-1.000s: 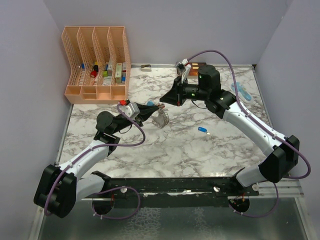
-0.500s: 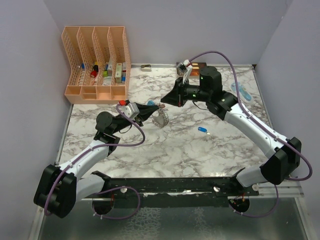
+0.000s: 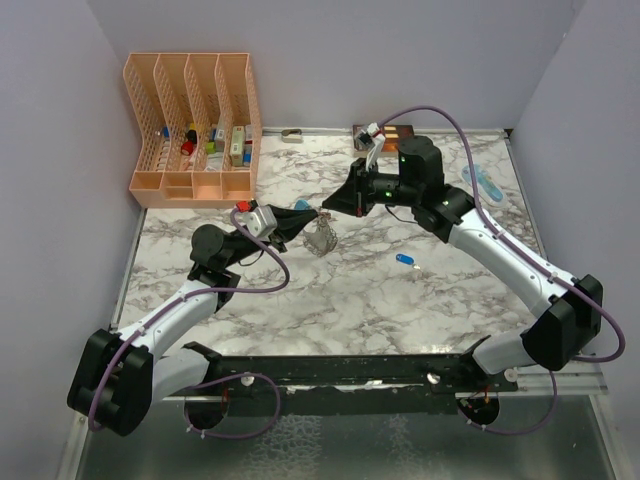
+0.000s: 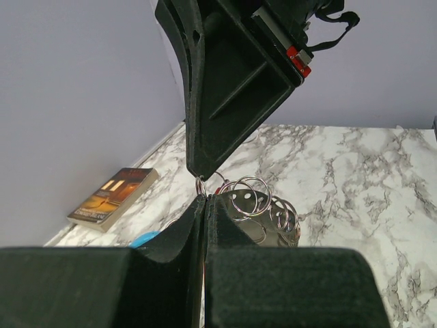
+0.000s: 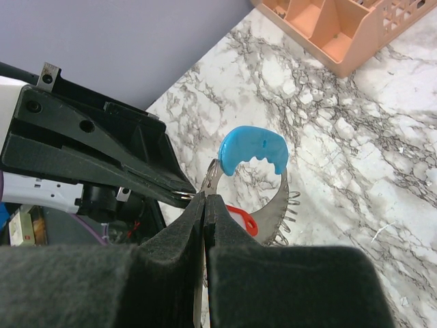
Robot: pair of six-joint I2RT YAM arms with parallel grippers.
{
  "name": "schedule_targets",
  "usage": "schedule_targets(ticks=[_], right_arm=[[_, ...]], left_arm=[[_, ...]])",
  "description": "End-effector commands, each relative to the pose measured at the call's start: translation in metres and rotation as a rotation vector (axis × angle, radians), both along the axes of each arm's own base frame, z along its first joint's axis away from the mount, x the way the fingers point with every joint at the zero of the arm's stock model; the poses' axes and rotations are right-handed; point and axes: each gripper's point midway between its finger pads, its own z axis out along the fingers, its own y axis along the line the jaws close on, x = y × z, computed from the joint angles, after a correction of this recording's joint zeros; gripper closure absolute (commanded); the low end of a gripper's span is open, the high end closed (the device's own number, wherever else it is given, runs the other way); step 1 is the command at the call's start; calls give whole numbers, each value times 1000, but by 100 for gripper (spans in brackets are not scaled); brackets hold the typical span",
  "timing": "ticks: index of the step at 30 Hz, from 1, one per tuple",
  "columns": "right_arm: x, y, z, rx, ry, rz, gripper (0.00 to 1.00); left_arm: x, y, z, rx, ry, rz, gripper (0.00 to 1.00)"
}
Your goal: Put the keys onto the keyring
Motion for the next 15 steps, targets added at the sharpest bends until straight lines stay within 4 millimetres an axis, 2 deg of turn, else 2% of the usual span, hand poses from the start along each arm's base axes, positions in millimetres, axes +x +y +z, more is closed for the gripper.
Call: schedule_targets(ticks=[1,11,15], right_arm=[[-1,-1,5,16,-20,-18,99],[-1,-2,-1,24,-17,-22,99],[0,-7,6,42,-51,-53,86]], left_arm=[[-8,1,25,-54,-73,-7,100],[-7,1,28,-75,-67,-9,100],[-7,1,27,-74,-64,-10,100]])
